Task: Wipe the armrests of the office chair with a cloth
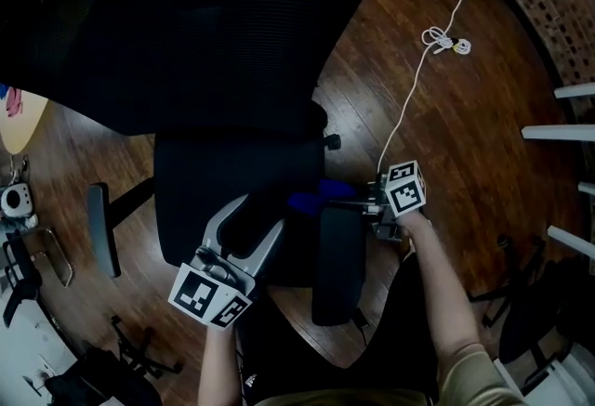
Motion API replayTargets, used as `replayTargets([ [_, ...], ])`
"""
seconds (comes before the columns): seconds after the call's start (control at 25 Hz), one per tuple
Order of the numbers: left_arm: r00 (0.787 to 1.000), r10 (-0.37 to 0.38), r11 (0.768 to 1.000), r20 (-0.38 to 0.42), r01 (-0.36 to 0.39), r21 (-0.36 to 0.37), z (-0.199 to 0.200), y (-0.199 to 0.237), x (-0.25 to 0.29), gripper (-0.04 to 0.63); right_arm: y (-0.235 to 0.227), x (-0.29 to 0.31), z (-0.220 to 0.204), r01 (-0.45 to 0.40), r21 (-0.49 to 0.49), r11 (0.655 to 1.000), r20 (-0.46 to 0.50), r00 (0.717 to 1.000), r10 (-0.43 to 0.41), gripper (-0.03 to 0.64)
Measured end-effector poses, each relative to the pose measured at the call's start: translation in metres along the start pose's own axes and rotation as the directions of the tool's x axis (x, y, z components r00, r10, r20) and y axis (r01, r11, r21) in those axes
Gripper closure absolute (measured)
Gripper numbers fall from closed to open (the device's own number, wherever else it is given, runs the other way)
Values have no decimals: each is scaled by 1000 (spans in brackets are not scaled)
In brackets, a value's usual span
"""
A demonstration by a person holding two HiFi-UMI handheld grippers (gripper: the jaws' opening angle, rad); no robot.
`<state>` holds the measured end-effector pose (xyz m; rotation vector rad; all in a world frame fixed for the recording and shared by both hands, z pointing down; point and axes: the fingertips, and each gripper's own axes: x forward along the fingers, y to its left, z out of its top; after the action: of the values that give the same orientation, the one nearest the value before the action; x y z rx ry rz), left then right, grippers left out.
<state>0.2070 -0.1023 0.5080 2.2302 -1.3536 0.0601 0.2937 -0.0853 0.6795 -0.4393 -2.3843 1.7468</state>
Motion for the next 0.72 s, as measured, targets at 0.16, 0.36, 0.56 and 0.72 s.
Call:
replayTargets([
  [0.16, 1000, -4, 1000, -6, 4, 11, 0, -3, -4, 379, -40, -2, -8, 113, -43, 993, -22, 993, -114, 600],
  [0.36, 1000, 7, 1000, -6, -7, -14, -7, -1, -7, 383, -85, -12, -11, 226, -16, 974, 53, 973, -225, 598],
  [0.56, 1000, -6, 999, -2, 6, -39, -14, -7, -8, 385, -123, -44, -34, 454, 42, 890, 131, 881, -455, 598],
  [0.72, 1000, 6, 1000, 24, -6, -19, -11, -6, -15, 385, -99, -54, -37, 494, -30, 869, 156, 861, -485, 599],
])
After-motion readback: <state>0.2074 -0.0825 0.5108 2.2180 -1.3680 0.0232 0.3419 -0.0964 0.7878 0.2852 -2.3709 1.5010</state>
